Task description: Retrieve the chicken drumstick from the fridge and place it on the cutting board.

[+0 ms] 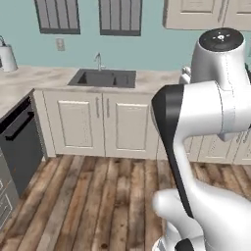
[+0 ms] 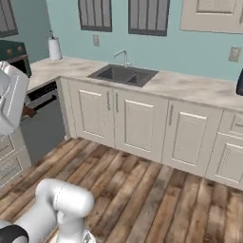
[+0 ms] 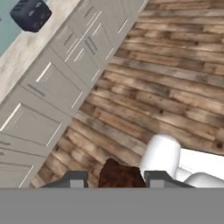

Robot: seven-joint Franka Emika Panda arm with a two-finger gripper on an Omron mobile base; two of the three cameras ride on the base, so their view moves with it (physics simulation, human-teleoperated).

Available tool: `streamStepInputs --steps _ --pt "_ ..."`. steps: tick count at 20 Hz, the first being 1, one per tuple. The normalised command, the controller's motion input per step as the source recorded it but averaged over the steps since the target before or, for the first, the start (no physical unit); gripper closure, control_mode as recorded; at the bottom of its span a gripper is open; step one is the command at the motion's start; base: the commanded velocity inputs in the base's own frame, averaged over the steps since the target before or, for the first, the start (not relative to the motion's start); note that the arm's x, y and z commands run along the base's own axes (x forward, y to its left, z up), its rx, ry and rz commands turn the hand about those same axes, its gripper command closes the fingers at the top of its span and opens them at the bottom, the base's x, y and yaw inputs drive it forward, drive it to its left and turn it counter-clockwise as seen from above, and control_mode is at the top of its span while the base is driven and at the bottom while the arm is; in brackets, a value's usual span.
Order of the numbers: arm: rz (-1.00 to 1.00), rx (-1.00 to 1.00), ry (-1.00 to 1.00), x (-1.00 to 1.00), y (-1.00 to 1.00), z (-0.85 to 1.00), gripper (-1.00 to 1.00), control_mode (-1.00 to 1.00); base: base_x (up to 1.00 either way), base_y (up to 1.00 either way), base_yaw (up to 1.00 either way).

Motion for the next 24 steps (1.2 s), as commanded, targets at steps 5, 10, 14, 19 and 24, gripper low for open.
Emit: streamStepInputs --steps 5,10,14,19,24 --pt "0.0 0.0 0.0 0.0 0.0 0.0 1.0 1.0 0.26 0.0 0.9" --pt "0.0 0.0 0.0 0.0 0.0 0.0 1.0 1.0 0.92 -0.41 0.59" --pt "0.0 0.0 0.0 0.0 0.0 0.0 1.0 1.0 1.0 -0.36 0.53" --pt "0.0 0.0 0.0 0.0 0.0 0.0 1.0 1.0 0.99 0.0 0.62" --pt "0.0 0.0 0.0 0.0 0.0 0.0 1.0 1.0 0.94 0.13 0.59"
